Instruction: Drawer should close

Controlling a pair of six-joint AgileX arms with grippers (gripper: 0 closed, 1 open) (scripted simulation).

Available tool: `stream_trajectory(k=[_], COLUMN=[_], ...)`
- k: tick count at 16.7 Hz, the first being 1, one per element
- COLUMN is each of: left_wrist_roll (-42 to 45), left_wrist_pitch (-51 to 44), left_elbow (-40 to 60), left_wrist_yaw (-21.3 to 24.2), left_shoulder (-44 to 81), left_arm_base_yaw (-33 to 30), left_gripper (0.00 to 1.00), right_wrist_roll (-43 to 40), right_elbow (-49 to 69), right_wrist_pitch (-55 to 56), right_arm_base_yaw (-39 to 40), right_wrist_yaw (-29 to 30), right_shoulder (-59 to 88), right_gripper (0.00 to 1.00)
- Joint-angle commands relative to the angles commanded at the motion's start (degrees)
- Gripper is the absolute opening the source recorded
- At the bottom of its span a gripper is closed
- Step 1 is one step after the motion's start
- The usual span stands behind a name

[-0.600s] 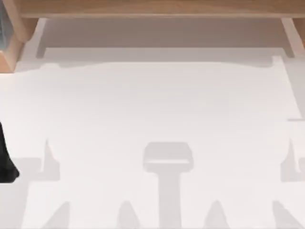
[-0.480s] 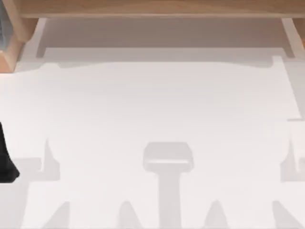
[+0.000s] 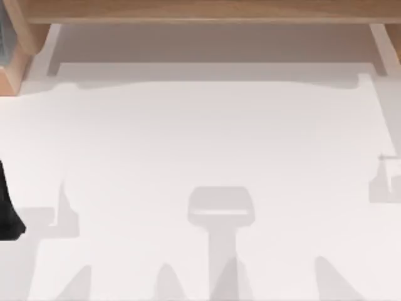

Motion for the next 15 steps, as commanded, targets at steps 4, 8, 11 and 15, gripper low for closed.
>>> stream_trajectory(k=[4,8,11,15], left_wrist_roll=[0.0,0.0,0.0,0.0], left_wrist_pitch=[0.0,0.0,0.0,0.0], left_elbow=[0.0,0.0,0.0,0.0], left_wrist_yaw=[0.0,0.0,0.0,0.0], left_shoulder=[0.0,0.0,0.0,0.0], left_arm_base_yaw=[0.0,0.0,0.0,0.0], left_gripper=[1.0,1.0,1.0,1.0], right_wrist_roll=[0.33,0.52,0.54,0.54], right_elbow=[11.84,21.15,25.06,25.68], right_wrist_pitch=[5.53,9.86,11.68,11.96], right_arm_base_yaw=[-5.31,-9.34,-11.11,-11.39], right_wrist_yaw=[-5.44,-9.88,-11.71,-12.0], right_shoulder=[17.93,32.58,38.3,39.12], right_gripper=[1.0,1.0,1.0,1.0])
